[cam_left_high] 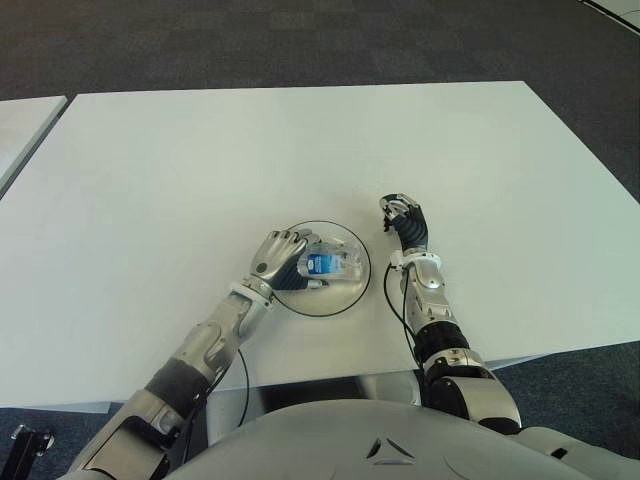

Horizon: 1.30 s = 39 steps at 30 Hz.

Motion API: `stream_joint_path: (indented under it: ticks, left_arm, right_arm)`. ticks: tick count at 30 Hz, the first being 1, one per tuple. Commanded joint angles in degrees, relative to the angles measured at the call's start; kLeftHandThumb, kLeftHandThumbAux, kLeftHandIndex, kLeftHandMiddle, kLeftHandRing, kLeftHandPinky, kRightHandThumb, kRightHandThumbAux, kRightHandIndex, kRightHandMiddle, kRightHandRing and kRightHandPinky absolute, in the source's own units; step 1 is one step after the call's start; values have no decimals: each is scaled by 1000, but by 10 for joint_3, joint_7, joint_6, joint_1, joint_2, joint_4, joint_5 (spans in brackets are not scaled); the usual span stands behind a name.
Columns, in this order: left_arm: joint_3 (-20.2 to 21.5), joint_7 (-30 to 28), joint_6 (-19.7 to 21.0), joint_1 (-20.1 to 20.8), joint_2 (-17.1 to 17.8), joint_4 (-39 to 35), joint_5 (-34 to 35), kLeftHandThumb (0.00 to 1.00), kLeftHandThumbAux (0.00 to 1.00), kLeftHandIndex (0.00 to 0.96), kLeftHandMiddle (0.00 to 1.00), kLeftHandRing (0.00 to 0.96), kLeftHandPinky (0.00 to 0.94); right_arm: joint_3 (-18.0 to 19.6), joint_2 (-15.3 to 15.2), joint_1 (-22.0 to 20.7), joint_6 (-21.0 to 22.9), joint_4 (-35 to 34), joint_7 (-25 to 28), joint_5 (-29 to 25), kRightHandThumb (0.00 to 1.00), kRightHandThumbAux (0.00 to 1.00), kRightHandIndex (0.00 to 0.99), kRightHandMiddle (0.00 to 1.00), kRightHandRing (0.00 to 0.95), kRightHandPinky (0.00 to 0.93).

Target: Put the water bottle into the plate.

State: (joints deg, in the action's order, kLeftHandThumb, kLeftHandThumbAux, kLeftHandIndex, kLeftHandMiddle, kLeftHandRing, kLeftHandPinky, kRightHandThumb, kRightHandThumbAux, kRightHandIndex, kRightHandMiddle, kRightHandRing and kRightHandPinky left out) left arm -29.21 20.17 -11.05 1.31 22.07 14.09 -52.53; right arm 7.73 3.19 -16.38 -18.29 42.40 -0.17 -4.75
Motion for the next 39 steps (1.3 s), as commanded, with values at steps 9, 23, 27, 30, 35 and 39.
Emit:
stream_joint_path:
  ticks: [9,23,27,30,35,39]
  left_arm:
    - [-26,-8,3,0,21,44,-23,414,678,20,30,21,17]
    - [-35,22,12,7,21,48,-36,201,614,0,0,0,0]
    - [-38,36,20,6,21,46,-45,151,588,0,0,0,0]
    - [-40,47,25,6,22,45,-54,125,574,0,0,0,0]
    - [-44,75,35,6,23,40,-75,99,559,0,0,0,0]
    - [-45,111,43,6,20,42,-89,76,544,0,0,0,0]
  right_arm:
    - [1,3,38,47,32,-6,-1,703,728,439,768,750,755]
    - [-2,2,38,48,33,-9,3,702,728,439,770,751,753]
    - [-1,3,38,50,32,-10,1,703,728,439,767,748,752]
    - [-1,4,37,52,32,-12,1,703,728,439,766,747,753]
    - [0,6,37,57,31,-17,0,704,728,439,765,746,754]
    - [1,7,36,60,30,-19,-2,704,727,439,762,743,751]
